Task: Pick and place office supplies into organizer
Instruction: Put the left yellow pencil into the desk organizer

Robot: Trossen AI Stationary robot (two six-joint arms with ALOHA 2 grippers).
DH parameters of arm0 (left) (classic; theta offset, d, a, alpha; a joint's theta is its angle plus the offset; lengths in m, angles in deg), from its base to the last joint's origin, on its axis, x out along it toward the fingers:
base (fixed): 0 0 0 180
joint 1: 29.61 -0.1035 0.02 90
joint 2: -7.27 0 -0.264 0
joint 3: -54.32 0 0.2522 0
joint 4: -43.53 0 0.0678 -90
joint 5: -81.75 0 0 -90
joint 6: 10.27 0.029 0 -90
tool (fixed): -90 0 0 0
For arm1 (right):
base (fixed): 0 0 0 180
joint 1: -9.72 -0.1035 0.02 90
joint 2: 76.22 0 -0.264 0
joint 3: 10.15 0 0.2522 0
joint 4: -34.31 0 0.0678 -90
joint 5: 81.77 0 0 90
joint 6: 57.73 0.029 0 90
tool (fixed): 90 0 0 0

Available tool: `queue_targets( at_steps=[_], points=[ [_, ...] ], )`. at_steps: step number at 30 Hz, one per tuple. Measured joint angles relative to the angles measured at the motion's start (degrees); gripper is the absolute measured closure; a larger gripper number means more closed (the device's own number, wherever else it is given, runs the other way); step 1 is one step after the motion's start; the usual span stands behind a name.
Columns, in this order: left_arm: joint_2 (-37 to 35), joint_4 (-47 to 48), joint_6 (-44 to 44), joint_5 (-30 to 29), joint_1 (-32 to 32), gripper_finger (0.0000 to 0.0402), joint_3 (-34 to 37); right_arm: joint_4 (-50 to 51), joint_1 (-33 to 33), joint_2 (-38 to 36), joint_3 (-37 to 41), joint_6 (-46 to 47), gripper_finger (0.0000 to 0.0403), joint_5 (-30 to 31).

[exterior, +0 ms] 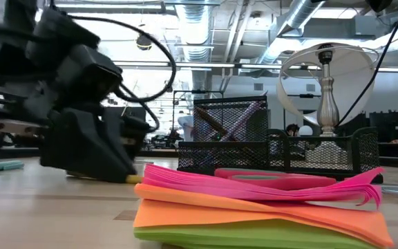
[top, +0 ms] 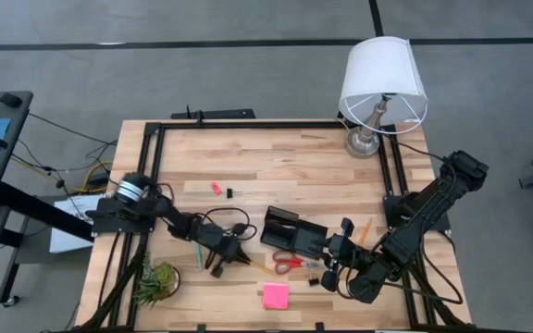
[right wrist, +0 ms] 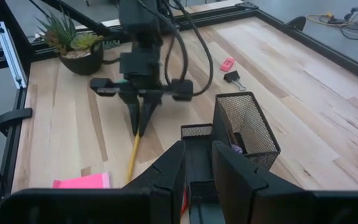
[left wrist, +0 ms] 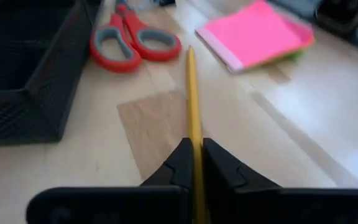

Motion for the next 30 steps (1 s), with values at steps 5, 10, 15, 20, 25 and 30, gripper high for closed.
queue_targets(
  at_steps=[5,10,15,20,25,30],
  points=[
    [-16.9,29.2,7.6,-9.8,0.8,0.0401,-1.7,0.0,0.0,0.0,0.0,0.0,0.0330,0.0],
    [-29.0,50.8,11.1,-19.0,0.6,0.0397,-6.8,0.0,0.0,0.0,0.0,0.0,0.0330,0.0],
    [-32.3,55.4,14.4,-20.8,0.5,0.0398,-9.1,0.0,0.0,0.0,0.0,0.0,0.0330,0.0],
    [-31.9,62.1,14.6,-23.0,-0.7,0.0400,-12.1,0.0,0.0,0.0,0.0,-0.5,0.0330,0.0],
    [-31.9,69.7,6.4,-21.9,-2.0,0.0400,-12.2,0.0,-0.1,0.0,0.0,-0.5,0.0330,0.0],
    [-31.9,76.3,-0.9,-18.0,-1.9,0.0401,-12.2,0.0,-0.1,0.0,0.0,-0.5,0.0330,0.0]
  ],
)
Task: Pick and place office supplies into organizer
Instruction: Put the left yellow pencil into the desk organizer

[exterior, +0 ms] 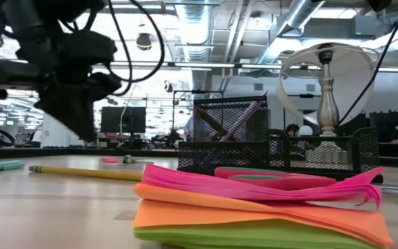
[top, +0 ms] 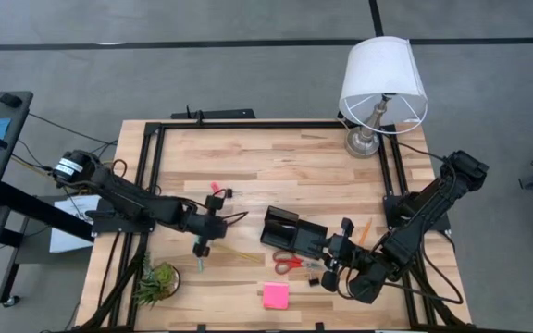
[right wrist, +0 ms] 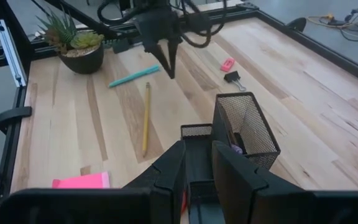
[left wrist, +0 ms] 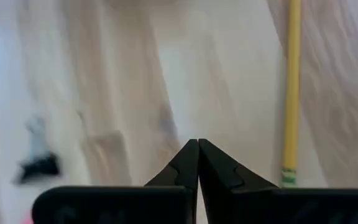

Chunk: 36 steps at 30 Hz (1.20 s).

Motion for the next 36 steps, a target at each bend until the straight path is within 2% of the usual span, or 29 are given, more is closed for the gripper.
queue_targets(
  at_steps=[3,6,10,14,21,29,36],
  points=[
    [0.0,4.1,-3.8,6.2,0.9,0.0389,0.0,0.0,0.0,0.0,0.0,-0.4,0.0330,0.0],
    [0.0,6.8,-6.2,10.3,1.9,0.0358,0.0,0.0,0.0,0.0,0.0,-1.0,0.0330,0.0],
    [0.0,7.8,-10.0,12.5,4.0,0.0308,0.0,0.0,0.0,0.0,0.0,-1.0,0.0330,0.0],
    [-0.1,7.7,-10.8,11.4,5.5,0.0278,0.0,0.0,0.0,0.0,0.0,-1.0,0.0330,0.0],
    [1.1,7.4,-11.3,8.2,5.7,0.0272,-0.1,0.0,0.1,0.0,0.0,-1.0,0.0330,-0.1],
    [8.6,5.5,-7.3,7.5,5.2,0.0271,-0.7,0.0,0.1,0.0,0.0,-1.0,0.0330,-0.2],
    [8.7,9.6,-5.4,7.0,4.1,0.0271,-3.9,0.1,0.1,0.0,0.0,-1.0,0.0330,-0.2]
  ],
)
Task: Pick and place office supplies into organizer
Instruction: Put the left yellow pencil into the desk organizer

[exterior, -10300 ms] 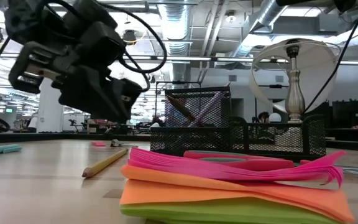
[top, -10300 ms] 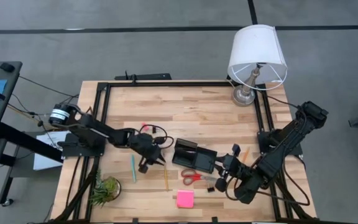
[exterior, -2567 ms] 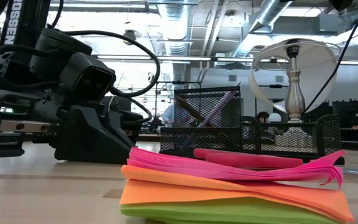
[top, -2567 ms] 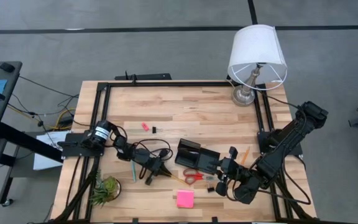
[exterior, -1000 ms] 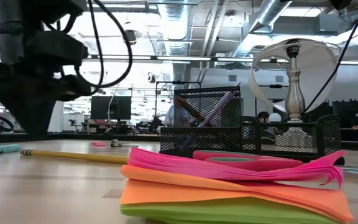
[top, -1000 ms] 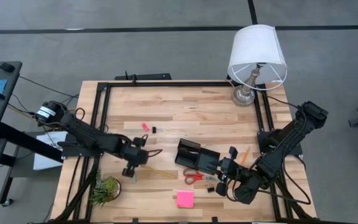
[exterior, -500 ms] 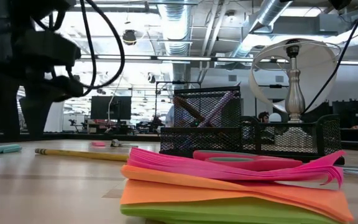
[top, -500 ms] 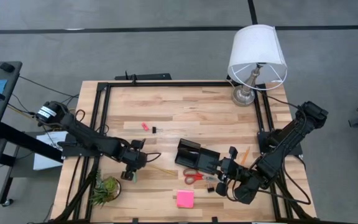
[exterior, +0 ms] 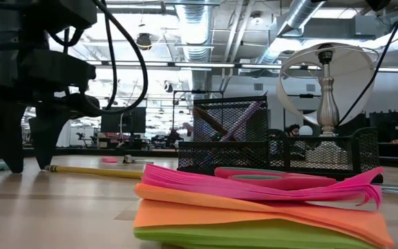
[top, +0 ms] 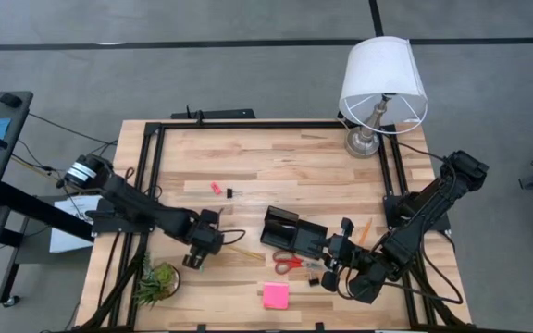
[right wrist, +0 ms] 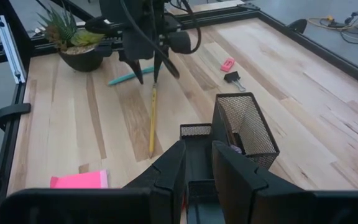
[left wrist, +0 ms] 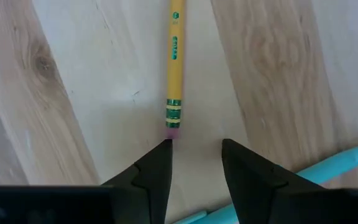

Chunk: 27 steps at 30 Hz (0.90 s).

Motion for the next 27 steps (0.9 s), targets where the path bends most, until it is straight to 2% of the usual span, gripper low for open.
queue_targets(
  at_steps=[6,17,21,27],
  points=[
    [0.3,-0.2,2.7,-2.3,-1.7,0.0271,-1.2,0.0,0.0,0.0,0.0,0.0,0.0330,0.0],
    [0.6,-0.3,2.9,0.1,-3.2,0.0274,-1.1,0.2,0.0,0.0,0.0,0.0,0.0330,0.0],
    [0.7,-0.8,3.4,1.6,-3.2,0.0303,-0.9,0.2,0.0,0.0,0.0,0.0,0.0330,0.0],
    [3.8,-1.2,3.0,4.7,-3.2,0.0374,-1.3,0.1,-0.1,0.0,0.0,0.0,0.0330,0.0]
  ],
)
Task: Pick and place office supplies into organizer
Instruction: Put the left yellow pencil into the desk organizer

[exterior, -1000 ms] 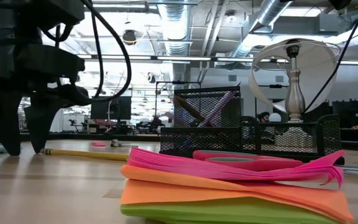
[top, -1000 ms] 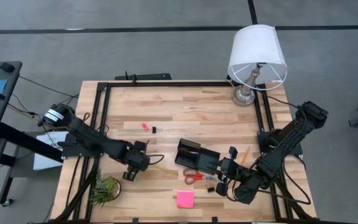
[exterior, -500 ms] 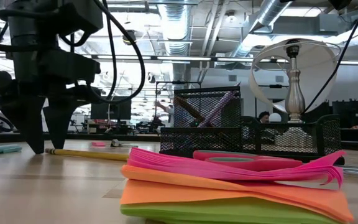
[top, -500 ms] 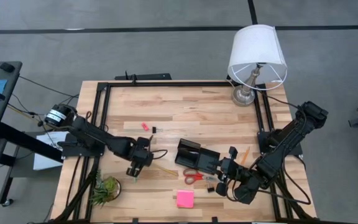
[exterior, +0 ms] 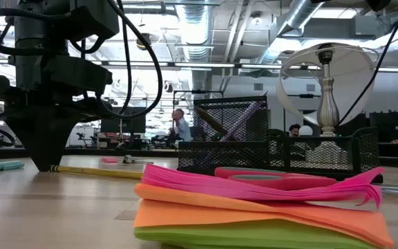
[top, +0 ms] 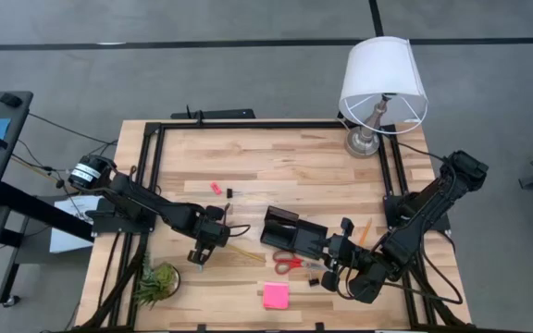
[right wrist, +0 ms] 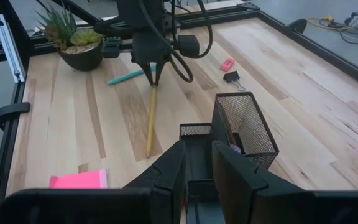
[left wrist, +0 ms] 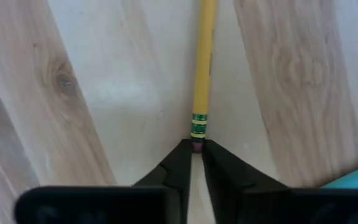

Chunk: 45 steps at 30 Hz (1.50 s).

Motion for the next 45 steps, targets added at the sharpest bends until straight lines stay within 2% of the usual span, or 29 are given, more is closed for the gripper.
queue_targets(
  at_steps=[2,7,13,16,21,24,29,32,35,37,40,45],
  points=[
    [0.4,0.0,0.0,0.2,0.0,0.0391,-0.1,0.0,0.0,0.0,0.0,0.0,0.0330,0.0],
    [-0.6,2.4,2.3,-0.8,0.1,0.0396,-2.4,0.0,0.0,0.0,0.0,0.0,0.0330,0.0],
    [-1.9,17.7,9.4,-6.8,0.2,0.0400,-15.2,0.3,0.0,0.0,0.0,0.0,0.0330,-0.3],
    [-2.0,27.7,14.3,-14.6,0.6,0.0401,-23.7,1.2,0.0,0.0,0.0,0.0,0.0330,-3.7],
    [-1.8,41.8,27.7,-34.7,2.5,0.0401,-36.5,1.2,0.0,0.0,0.0,0.5,0.0330,-10.7],
    [-0.9,42.6,35.7,-48.7,3.3,0.0401,-39.6,1.2,0.0,0.0,0.0,0.5,0.0330,-12.2],
    [4.1,39.2,51.8,-70.2,2.2,0.0401,-38.4,1.1,0.0,0.0,0.0,0.5,0.0330,-12.2],
    [8.6,38.8,54.7,-74.8,0.7,0.0401,-38.3,1.1,0.0,0.0,0.0,0.5,0.0330,-12.2],
    [12.6,38.4,53.4,-77.1,-0.2,0.0401,-38.3,1.1,0.0,0.0,0.0,0.5,0.0330,-12.2],
    [14.2,38.4,51.8,-80.8,-0.5,0.0401,-38.3,1.2,0.0,0.0,0.0,0.5,0.0330,-12.2],
    [14.7,39.6,49.4,-85.6,-0.5,0.0401,-38.3,1.2,0.0,0.0,0.0,0.5,0.0330,-12.2],
    [12.6,39.9,48.5,-86.3,0.7,0.0401,-38.5,1.2,-0.1,0.0,0.0,0.5,0.0330,-12.3]
  ],
)
